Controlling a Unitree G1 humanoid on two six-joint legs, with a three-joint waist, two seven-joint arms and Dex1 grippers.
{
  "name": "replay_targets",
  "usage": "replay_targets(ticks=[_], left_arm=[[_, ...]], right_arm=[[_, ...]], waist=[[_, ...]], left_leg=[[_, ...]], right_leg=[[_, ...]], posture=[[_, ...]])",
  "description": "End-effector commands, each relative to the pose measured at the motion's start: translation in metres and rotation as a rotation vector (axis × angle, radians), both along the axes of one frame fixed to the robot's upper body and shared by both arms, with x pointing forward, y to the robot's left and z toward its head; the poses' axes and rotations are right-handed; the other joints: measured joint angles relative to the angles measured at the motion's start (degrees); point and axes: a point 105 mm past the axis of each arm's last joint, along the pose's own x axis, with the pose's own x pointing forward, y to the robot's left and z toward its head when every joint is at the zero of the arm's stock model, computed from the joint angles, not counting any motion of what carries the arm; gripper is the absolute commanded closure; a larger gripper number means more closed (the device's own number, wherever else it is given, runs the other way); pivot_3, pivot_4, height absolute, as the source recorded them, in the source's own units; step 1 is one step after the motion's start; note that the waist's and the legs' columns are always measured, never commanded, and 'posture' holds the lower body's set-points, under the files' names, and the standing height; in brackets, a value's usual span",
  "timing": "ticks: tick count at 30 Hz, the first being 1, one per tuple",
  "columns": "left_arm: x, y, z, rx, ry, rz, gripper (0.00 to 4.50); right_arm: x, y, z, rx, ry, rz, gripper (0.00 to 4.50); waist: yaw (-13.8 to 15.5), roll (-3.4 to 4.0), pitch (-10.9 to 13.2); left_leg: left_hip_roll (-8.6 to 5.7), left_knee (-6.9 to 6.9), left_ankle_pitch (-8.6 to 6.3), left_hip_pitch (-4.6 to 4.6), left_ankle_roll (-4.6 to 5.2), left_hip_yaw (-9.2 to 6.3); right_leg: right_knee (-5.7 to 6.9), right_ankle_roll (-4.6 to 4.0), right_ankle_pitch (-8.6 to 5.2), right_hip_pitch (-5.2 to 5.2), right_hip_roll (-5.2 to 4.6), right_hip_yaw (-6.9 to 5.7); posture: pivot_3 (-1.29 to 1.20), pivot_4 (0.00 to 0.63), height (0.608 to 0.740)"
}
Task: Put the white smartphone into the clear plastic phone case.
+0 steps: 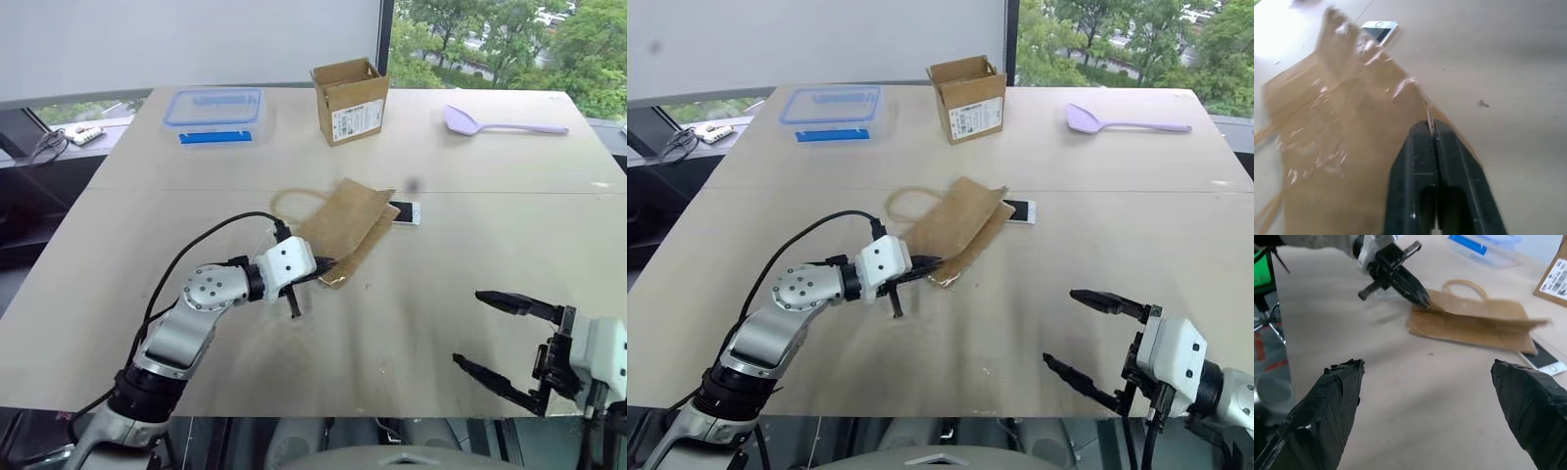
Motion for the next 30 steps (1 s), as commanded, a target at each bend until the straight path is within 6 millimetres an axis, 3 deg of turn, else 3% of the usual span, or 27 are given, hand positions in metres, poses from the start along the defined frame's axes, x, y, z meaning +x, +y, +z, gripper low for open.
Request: replay_targets(ticks=[1, 3, 5, 8, 13, 18, 19, 21, 25, 28, 30], left_arm=[[0.019, 0.022, 0.023, -0.092, -0.065, 0.158, 4.44], [0.041, 0.052, 0.045, -0.119, -0.198, 0.342, 4.44], [0.063, 0.103, 0.064, -0.121, -0.298, 0.603, 4.44], [0.071, 0.153, 0.082, -0.087, -0.387, 0.784, 4.44], [0.070, 0.188, 0.085, -0.056, -0.394, 0.882, 4.44], [0.063, 0.218, 0.056, 0.049, -0.307, 0.986, 4.44], [0.061, 0.219, 0.053, 0.020, -0.281, 0.987, 4.44], [0.058, 0.213, 0.048, -0.044, -0.229, 0.951, 3.63], [0.044, 0.167, 0.047, -0.227, -0.068, 0.704, 1.67], [0.027, 0.147, 0.048, -0.284, 0.070, 0.541, 0.28], [0.017, 0.138, 0.049, -0.247, 0.122, 0.434, 0.09]], right_arm=[[0.003, 0.012, 0.012, 0.051, -0.030, 0.040, 0.00], [0.010, 0.016, 0.015, 0.070, -0.049, 0.044, 0.00], [0.018, 0.020, 0.018, 0.089, -0.069, 0.044, 0.00], [0.027, 0.026, 0.019, 0.109, -0.075, 0.068, 0.00], [0.035, 0.031, 0.017, 0.110, -0.082, 0.094, 0.00], [0.040, 0.033, 0.015, 0.106, -0.089, 0.104, 0.00], [0.040, 0.034, 0.014, 0.105, -0.088, 0.106, 0.00], [0.039, 0.034, 0.011, 0.103, -0.085, 0.110, 0.00], [0.038, 0.035, 0.007, 0.104, -0.081, 0.109, 0.00], [0.038, 0.035, 0.006, 0.105, -0.080, 0.110, 0.00], [0.038, 0.035, 0.006, 0.105, -0.080, 0.110, 0.00]], waist=[[0.0, 0.00, 0.0], [0.0, -0.02, 0.0], [0.0, -0.08, 0.0], [-0.3, -0.13, 0.1], [0.2, -0.22, 0.1], [0.0, -0.36, 0.1], [-0.1, -0.37, 0.1], [-0.1, -0.37, 0.1], [0.1, -0.39, 0.1], [-0.1, -0.40, 0.1], [-0.2, -0.40, 0.1]], left_leg=[[0.00, 0.00, 0.00, 0.01, 0.00, 0.00], [0.00, 0.03, 0.00, 0.01, 0.00, -0.01], [0.00, 0.08, 0.00, 0.03, 0.00, -0.04], [0.01, 0.08, 0.00, 0.06, 0.00, -0.06], [-0.10, 0.05, -0.01, -0.07, 0.01, -0.01], [-0.13, 0.06, -0.03, -0.09, 0.04, -0.02], [-0.12, 0.05, -0.03, -0.09, 0.04, -0.02], [-0.08, 0.04, -0.03, -0.07, 0.03, -0.03], [-0.06, 0.06, -0.03, -0.08, 0.03, -0.04], [-0.06, 0.06, -0.03, -0.10, 0.03, -0.03], [-0.05, 0.05, -0.03, -0.08, 0.03, -0.04]], right_leg=[[0.00, 0.00, 0.00, 0.00, 0.00, 0.00], [0.06, 0.00, 0.00, 0.00, 0.00, -0.01], [0.12, 0.04, -0.01, -0.01, 0.02, -0.04], [0.16, 0.06, 0.00, -0.01, 0.07, -0.07], [0.08, 0.08, 0.01, -0.05, -0.10, -0.08], [0.07, 0.11, 0.03, -0.07, -0.17, -0.06], [0.09, 0.11, 0.03, -0.08, -0.17, -0.06], [0.12, 0.10, 0.04, -0.10, -0.16, -0.07], [0.13, 0.08, 0.04, -0.09, -0.21, -0.07], [0.11, 0.06, 0.04, -0.10, -0.25, -0.07], [0.12, 0.05, 0.03, -0.10, -0.24, -0.07]], posture=[[0.00, 0.150, 0.740], [0.00, 0.150, 0.740], [0.00, 0.150, 0.740], [0.00, 0.150, 0.740], [0.00, 0.150, 0.740], [0.00, 0.150, 0.740], [0.00, 0.150, 0.740], [0.00, 0.150, 0.740], [0.00, 0.150, 0.740], [0.00, 0.150, 0.740], [0.00, 0.150, 0.740]])
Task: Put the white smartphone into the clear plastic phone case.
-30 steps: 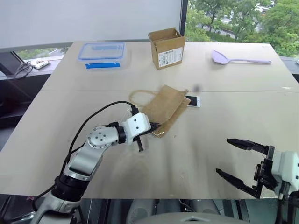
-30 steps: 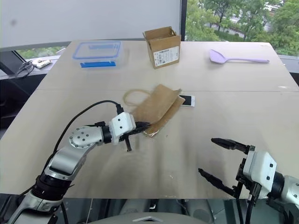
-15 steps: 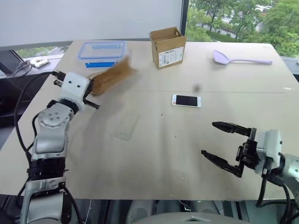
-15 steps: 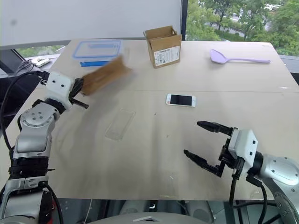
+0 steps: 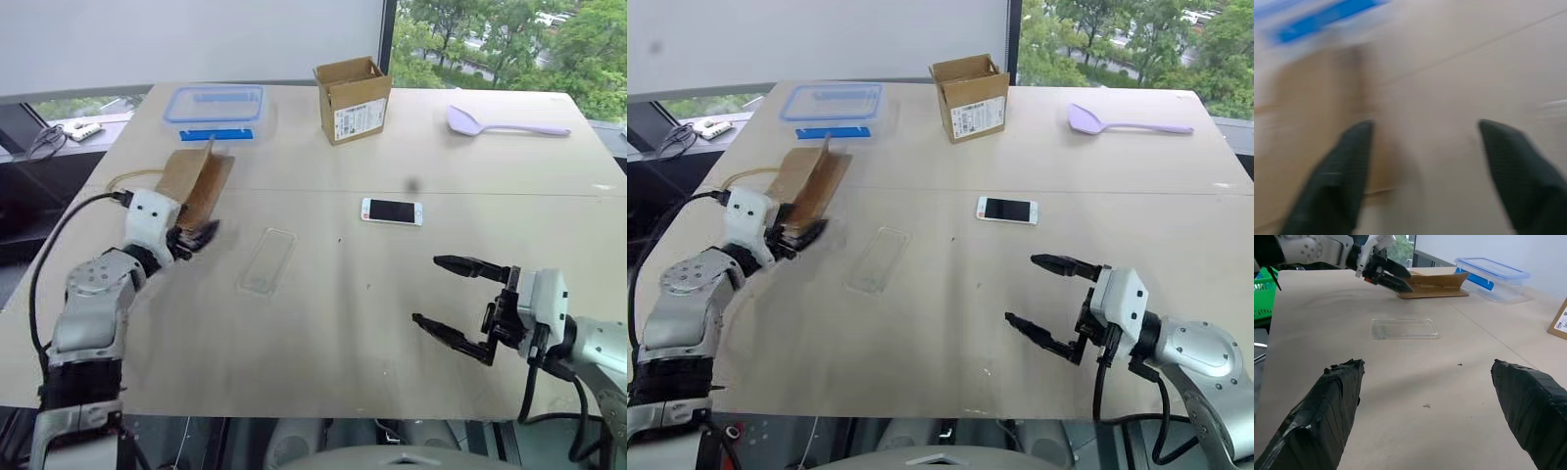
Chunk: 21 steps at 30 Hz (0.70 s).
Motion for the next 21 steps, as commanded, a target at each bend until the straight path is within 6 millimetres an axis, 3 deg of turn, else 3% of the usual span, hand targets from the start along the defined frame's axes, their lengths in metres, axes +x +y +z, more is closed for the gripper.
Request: replay_targets(ticks=[1, 3, 9, 13, 17, 21], left_arm=[[-0.017, -0.011, 0.021, 0.104, -0.002, -0.225, 0.09], [-0.016, -0.010, 0.017, 0.331, -0.014, -0.379, 0.09], [0.015, -0.006, 0.015, 0.779, -0.104, -0.621, 0.09], [0.013, -0.027, 0.006, 0.899, -0.122, -0.926, 0.09], [0.017, -0.036, 0.008, 0.961, -0.113, -1.076, 0.09], [0.020, -0.033, 0.006, 1.051, -0.056, -1.142, 0.09]], right_arm=[[-0.003, 0.002, 0.005, 0.005, -0.034, 0.017, 0.00], [-0.003, 0.002, 0.006, 0.004, -0.033, 0.017, 0.00], [-0.003, 0.002, 0.008, 0.003, -0.041, 0.003, 0.00], [-0.005, 0.003, 0.006, 0.005, -0.039, -0.015, 0.00], [-0.008, 0.002, 0.006, 0.006, -0.046, -0.042, 0.00], [-0.012, 0.002, 0.004, 0.004, -0.044, -0.061, 0.00]], waist=[[-0.2, 0.01, 0.0], [0.0, 0.11, 0.0], [0.8, 0.18, 0.0], [0.4, 0.13, 0.0], [-0.1, -0.02, 0.1], [-1.1, -0.10, 0.1]], left_leg=[[0.01, -0.01, 0.00, 0.01, 0.00, 0.00], [0.04, -0.06, 0.00, 0.07, 0.00, 0.03], [0.03, -0.04, 0.01, 0.05, 0.02, 0.20], [-0.01, 0.05, -0.02, -0.11, 0.08, 0.30], [-0.04, 0.10, -0.06, -0.14, 0.14, 0.31], [-0.03, 0.10, -0.06, -0.10, 0.14, 0.29]], right_leg=[[0.02, -0.01, 0.00, -0.01, 0.02, 0.00], [0.01, -0.04, -0.02, -0.01, 0.03, -0.02], [-0.04, -0.10, -0.05, 0.04, 0.01, -0.08], [-0.07, 0.00, 0.00, -0.02, 0.04, -0.08], [-0.03, 0.04, 0.00, -0.02, 0.10, -0.10], [0.03, 0.06, 0.00, -0.02, 0.19, -0.10]], posture=[[0.00, 0.150, 0.740], [0.00, 0.150, 0.740], [0.00, 0.150, 0.740], [0.00, 0.150, 0.740], [0.00, 0.150, 0.740], [0.00, 0.150, 0.740]])
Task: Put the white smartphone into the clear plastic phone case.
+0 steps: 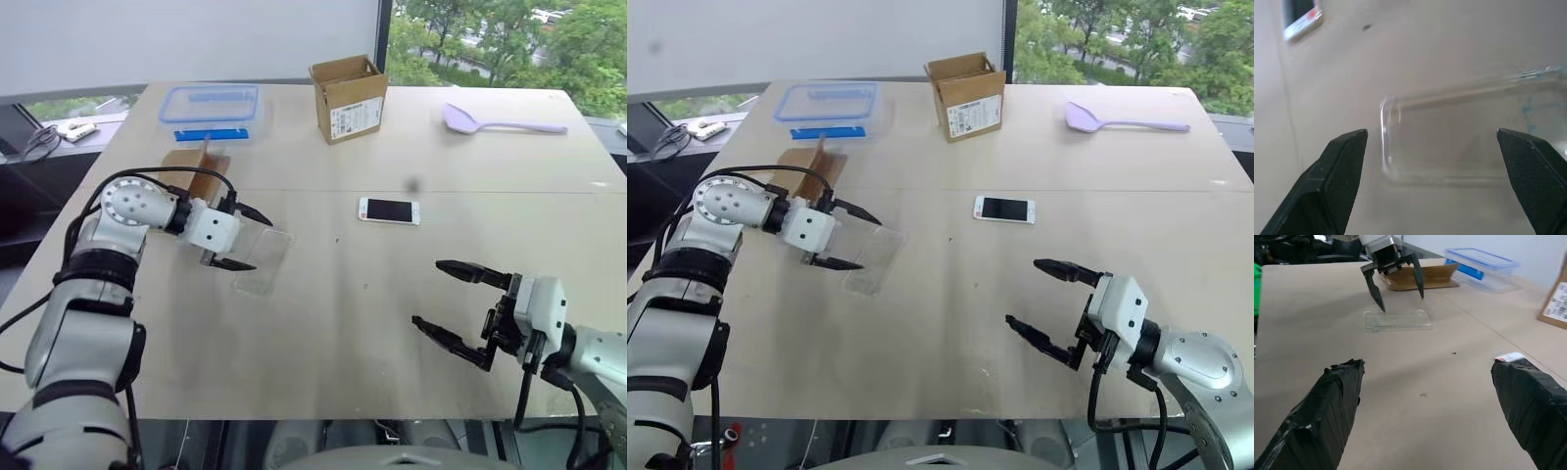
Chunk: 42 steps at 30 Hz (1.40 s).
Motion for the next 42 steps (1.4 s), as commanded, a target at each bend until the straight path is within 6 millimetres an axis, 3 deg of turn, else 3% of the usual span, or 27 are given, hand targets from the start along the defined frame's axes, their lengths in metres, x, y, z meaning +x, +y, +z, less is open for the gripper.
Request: replay_targets(ticks=[1, 5, 20, 23, 27, 31, 32, 42], left_arm=[[0.003, 0.007, 0.006, 0.078, 0.003, -0.011, 0.09], [0.015, -0.006, 0.019, -0.003, 0.035, 0.051, 0.09], [0.002, -0.037, -0.011, -0.022, -0.009, -0.174, 0.09], [0.002, -0.048, -0.015, -0.039, 0.006, -0.198, 0.95], [-0.001, -0.051, -0.026, -0.022, 0.036, -0.213, 2.82], [0.006, -0.062, -0.026, -0.143, 0.088, -0.118, 4.24], [0.007, -0.065, -0.026, -0.166, 0.100, -0.099, 4.42], [0.024, -0.078, -0.031, -0.251, 0.191, 0.137, 4.42]], right_arm=[[-0.006, 0.003, 0.010, 0.006, -0.061, -0.008, 0.00], [-0.009, 0.005, 0.009, 0.012, -0.065, -0.036, 0.00], [-0.006, 0.008, 0.012, 0.008, -0.075, -0.043, 0.00], [-0.005, 0.009, 0.013, 0.009, -0.076, -0.038, 0.00], [-0.005, 0.009, 0.013, 0.004, -0.078, -0.038, 0.00], [-0.006, 0.007, 0.013, -0.001, -0.078, -0.053, 0.00], [-0.007, 0.007, 0.012, -0.003, -0.078, -0.058, 0.00], [-0.008, 0.007, 0.008, -0.004, -0.077, -0.071, 0.00]], waist=[[-0.5, 0.00, 0.0], [-0.6, -0.06, 0.0], [-0.4, -0.08, 0.0], [-0.4, -0.09, 0.0], [-0.6, -0.09, 0.0], [-0.7, -0.09, 0.0], [-0.7, -0.09, 0.0], [-0.7, -0.10, 0.0]], left_leg=[[0.00, 0.00, 0.00, 0.01, 0.00, 0.00], [0.00, 0.03, 0.00, 0.01, 0.01, -0.05], [0.03, 0.09, 0.00, 0.03, 0.00, -0.04], [0.01, 0.10, 0.00, 0.03, 0.00, -0.05], [0.01, 0.10, 0.00, 0.03, 0.00, -0.05], [0.02, 0.10, 0.00, 0.04, 0.00, -0.04], [0.02, 0.10, 0.00, 0.04, 0.00, -0.06], [0.02, 0.11, 0.01, 0.07, 0.00, -0.06]], right_leg=[[0.03, 0.00, 0.00, 0.00, 0.00, 0.00], [0.05, 0.03, 0.00, 0.01, 0.05, -0.06], [0.07, 0.06, 0.03, 0.04, 0.01, -0.02], [0.06, 0.07, 0.03, 0.06, 0.01, -0.02], [0.07, 0.08, 0.03, 0.06, 0.02, -0.03], [0.10, 0.08, 0.04, 0.05, 0.04, -0.01], [0.10, 0.08, 0.04, 0.05, 0.04, -0.02], [0.15, 0.09, 0.04, 0.06, 0.04, 0.00]], posture=[[0.00, 0.150, 0.740], [0.00, 0.150, 0.740], [0.00, 0.150, 0.740], [0.00, 0.150, 0.740], [0.00, 0.150, 0.740], [0.00, 0.150, 0.740], [0.00, 0.150, 0.740], [0.00, 0.150, 0.740]])
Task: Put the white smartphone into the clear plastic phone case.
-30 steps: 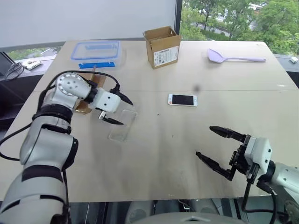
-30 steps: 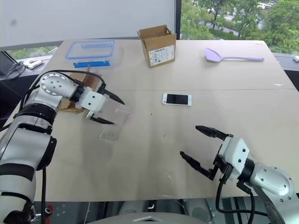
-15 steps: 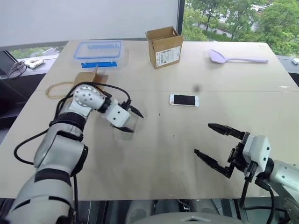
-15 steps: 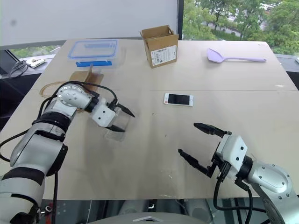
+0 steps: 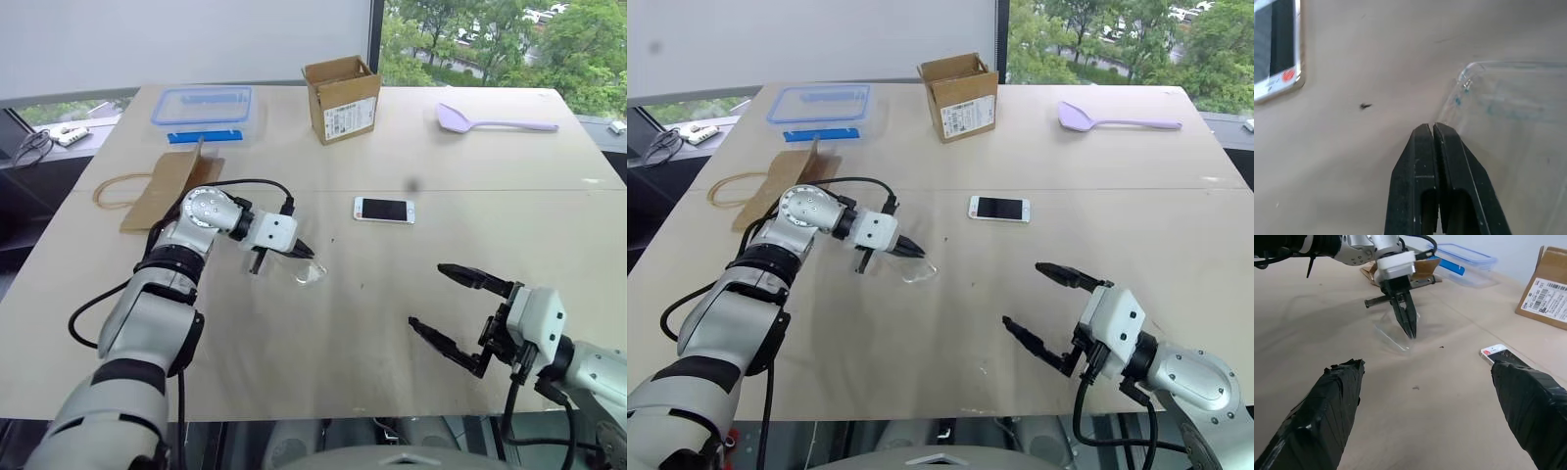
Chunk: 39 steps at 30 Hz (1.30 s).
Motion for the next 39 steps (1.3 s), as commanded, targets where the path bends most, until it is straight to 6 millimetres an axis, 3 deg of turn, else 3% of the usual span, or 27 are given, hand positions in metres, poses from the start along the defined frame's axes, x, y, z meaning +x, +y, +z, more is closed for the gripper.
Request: replay_targets(ticks=[1, 10, 17, 23, 27, 33, 36, 39], left_arm=[[0.007, -0.004, 0.003, -0.035, 0.000, 0.087, 4.42], [0.019, -0.024, 0.010, -0.196, 0.082, 0.381, 4.42], [0.007, -0.057, 0.014, -0.298, 0.189, 0.535, 4.42], [-0.034, -0.052, 0.033, -0.392, 0.297, 0.360, 2.05], [-0.050, -0.041, 0.021, -0.339, 0.329, 0.316, 2.05], [-0.049, -0.034, -0.013, -0.261, 0.322, 0.359, 2.05], [-0.047, -0.030, -0.025, -0.213, 0.317, 0.381, 2.79], [-0.044, -0.029, -0.030, -0.208, 0.318, 0.381, 4.11]], right_arm=[[-0.004, 0.003, 0.008, 0.006, -0.050, 0.012, 0.00], [-0.006, 0.000, 0.006, -0.002, -0.050, 0.012, 0.00], [-0.006, 0.002, 0.005, 0.001, -0.051, 0.020, 0.00], [-0.004, 0.001, 0.005, -0.007, -0.049, 0.030, 0.00], [-0.003, 0.000, 0.004, -0.009, -0.050, 0.028, 0.00], [-0.004, 0.001, 0.005, -0.012, -0.049, 0.029, 0.00], [-0.005, -0.001, 0.005, -0.021, -0.046, 0.026, 0.00], [-0.006, -0.002, 0.005, -0.024, -0.044, 0.019, 0.00]], waist=[[0.0, 0.00, 0.0], [0.4, 0.00, 0.0], [0.5, 0.01, 0.0], [-0.2, 0.02, 0.0], [0.1, 0.09, -0.1], [1.5, 0.12, -0.1], [1.5, 0.13, -0.1], [1.5, 0.14, -0.1]], left_leg=[[0.00, 0.00, 0.00, 0.01, 0.00, 0.00], [0.00, 0.06, 0.00, 0.05, 0.00, -0.06], [0.00, 0.08, 0.00, 0.03, -0.01, -0.08], [0.04, 0.05, 0.01, 0.07, -0.02, -0.04], [0.08, 0.00, 0.01, 0.10, -0.04, 0.01], [0.03, 0.03, 0.01, 0.11, -0.02, 0.01], [0.04, 0.02, 0.01, 0.11, -0.02, -0.01], [0.04, 0.02, 0.01, 0.11, -0.02, 0.00]], right_leg=[[0.00, 0.00, 0.00, 0.00, 0.00, 0.01], [0.03, 0.00, 0.00, 0.08, -0.04, -0.03], [0.04, 0.00, 0.00, 0.08, -0.07, -0.01], [0.07, -0.01, 0.00, 0.04, -0.05, 0.05], [0.07, -0.03, 0.00, 0.01, -0.05, 0.09], [-0.05, -0.02, -0.01, 0.10, -0.09, 0.09], [-0.04, -0.02, -0.01, 0.10, -0.07, 0.06], [-0.04, -0.02, 0.00, 0.10, -0.07, 0.07]], posture=[[0.00, 0.150, 0.740], [0.00, 0.150, 0.740], [0.00, 0.150, 0.740], [0.00, 0.150, 0.740], [0.00, 0.150, 0.740], [0.00, 0.150, 0.740], [0.00, 0.150, 0.740], [0.00, 0.150, 0.740]])
